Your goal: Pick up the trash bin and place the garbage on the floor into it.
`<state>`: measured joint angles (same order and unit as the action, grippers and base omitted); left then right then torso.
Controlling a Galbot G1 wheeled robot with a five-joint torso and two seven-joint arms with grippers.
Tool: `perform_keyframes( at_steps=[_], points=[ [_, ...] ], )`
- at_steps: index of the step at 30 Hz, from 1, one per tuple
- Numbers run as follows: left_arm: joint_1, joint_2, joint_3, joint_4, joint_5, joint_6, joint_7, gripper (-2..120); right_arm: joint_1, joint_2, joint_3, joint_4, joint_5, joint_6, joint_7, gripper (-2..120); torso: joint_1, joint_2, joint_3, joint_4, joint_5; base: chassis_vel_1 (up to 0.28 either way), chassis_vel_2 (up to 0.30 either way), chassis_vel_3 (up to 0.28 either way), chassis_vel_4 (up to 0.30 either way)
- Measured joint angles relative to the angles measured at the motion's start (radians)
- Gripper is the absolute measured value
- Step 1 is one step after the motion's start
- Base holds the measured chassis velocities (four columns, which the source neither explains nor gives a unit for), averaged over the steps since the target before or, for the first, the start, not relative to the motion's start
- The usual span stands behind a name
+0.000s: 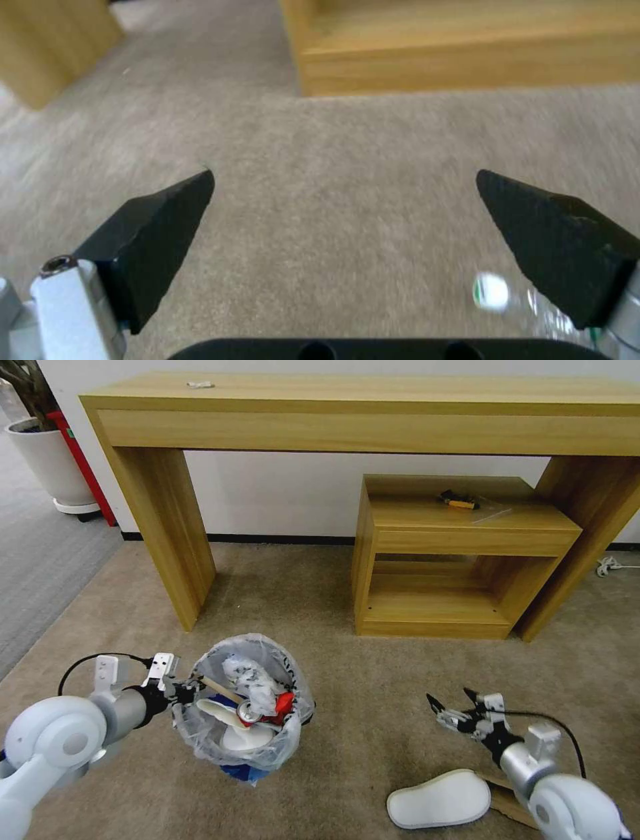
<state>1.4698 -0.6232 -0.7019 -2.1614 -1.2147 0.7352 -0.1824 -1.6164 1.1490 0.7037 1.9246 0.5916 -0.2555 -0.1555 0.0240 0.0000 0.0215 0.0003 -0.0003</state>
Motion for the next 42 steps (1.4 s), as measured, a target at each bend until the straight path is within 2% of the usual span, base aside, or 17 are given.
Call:
perform_keyframes(
  at_steps=[2,3,7,11,22,35,42],
  points=[
    [0.013,-0.009,-0.01,-0.012,0.02,0.0,0.013,0,-0.037,0.055,0.027,0.003,0.074,-0.034,0.038,100,0.0,0.0,0.0,-0.0003,-0.0002,0.0,0.0,0.0,0.0],
    [0.013,-0.009,-0.01,-0.012,0.02,0.0,0.013,0,-0.037,0.055,0.027,0.003,0.074,-0.034,0.038,100,0.0,0.0,0.0,-0.0003,-0.0002,0.0,0.0,0.0,0.0],
    [0.021,-0.013,-0.009,-0.031,0.029,0.0,0.015,0,-0.08,0.131,0.064,0.012,0.251,-0.11,0.202,100,0.0,0.0,0.0,-0.0004,-0.0001,0.0,0.0,0.0,0.0],
    [0.034,-0.01,-0.005,-0.045,0.032,0.0,0.011,0,-0.117,0.151,0.1,0.009,0.336,-0.146,0.285,100,0.0,0.0,0.0,-0.0005,-0.0001,0.0,0.0,0.0,0.0],
    [0.066,-0.012,-0.008,-0.06,0.053,0.0,0.008,0,-0.214,0.14,0.12,-0.004,0.432,-0.15,0.337,100,0.0,0.0,0.0,-0.0004,-0.0001,0.0,0.0,0.0,0.0],
    [0.067,-0.006,-0.009,-0.061,0.049,0.0,0.007,0,-0.165,0.175,0.051,-0.096,0.485,-0.155,0.362,100,0.0,0.0,0.0,-0.0004,0.0,0.0,0.0,0.0,0.0],
    [0.058,0.0,-0.004,-0.057,0.033,0.0,0.002,0,-0.153,0.185,0.029,-0.098,0.566,-0.169,0.492,100,0.0,0.0,0.0,-0.0004,-0.0001,0.0,0.0,0.0,0.0]
  ],
)
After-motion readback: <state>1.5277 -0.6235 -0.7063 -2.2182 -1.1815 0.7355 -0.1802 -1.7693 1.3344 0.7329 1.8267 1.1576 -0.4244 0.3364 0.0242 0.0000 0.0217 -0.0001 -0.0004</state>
